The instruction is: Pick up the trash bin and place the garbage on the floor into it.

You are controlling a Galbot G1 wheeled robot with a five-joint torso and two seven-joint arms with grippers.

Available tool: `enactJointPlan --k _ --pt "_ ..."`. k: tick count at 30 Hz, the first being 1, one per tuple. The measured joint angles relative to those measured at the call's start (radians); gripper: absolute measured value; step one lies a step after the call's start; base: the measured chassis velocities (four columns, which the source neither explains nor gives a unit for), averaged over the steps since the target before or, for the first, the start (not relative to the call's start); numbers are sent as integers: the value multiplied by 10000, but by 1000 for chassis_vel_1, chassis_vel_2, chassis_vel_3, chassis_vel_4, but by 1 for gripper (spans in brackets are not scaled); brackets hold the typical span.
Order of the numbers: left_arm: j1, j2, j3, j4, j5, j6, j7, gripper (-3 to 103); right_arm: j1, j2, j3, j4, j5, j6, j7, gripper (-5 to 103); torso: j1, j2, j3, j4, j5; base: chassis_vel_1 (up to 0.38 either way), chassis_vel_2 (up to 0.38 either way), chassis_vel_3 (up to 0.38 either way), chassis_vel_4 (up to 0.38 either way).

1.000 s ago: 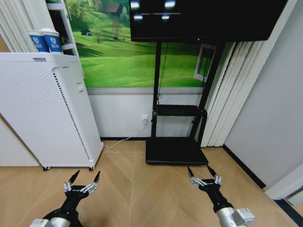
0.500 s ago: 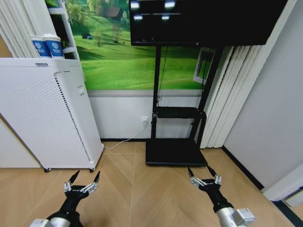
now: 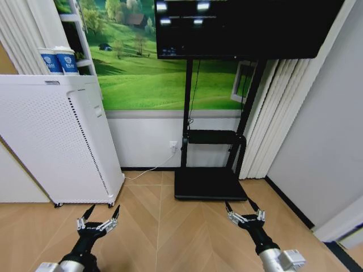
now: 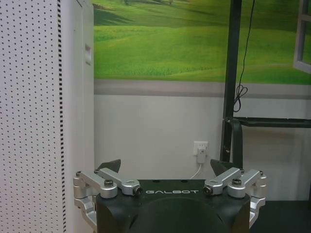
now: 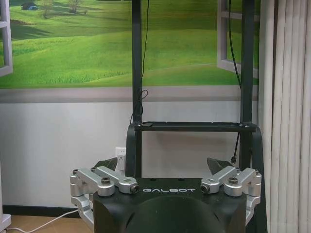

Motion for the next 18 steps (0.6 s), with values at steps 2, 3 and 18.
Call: enactJointPlan --k 2,3,18 --pt "0 0 0 0 0 0 0 100 0 0 0 0 0 0 0 100 22 66 45 0 0 0 0 0 0" --pt "0 0 0 0 0 0 0 100 0 0 0 0 0 0 0 100 45 136 89 0 0 0 0 0 0" --pt "0 0 0 0 0 0 0 100 0 0 0 0 0 -1 0 100 258 739 482 0 0 0 0 0 0"
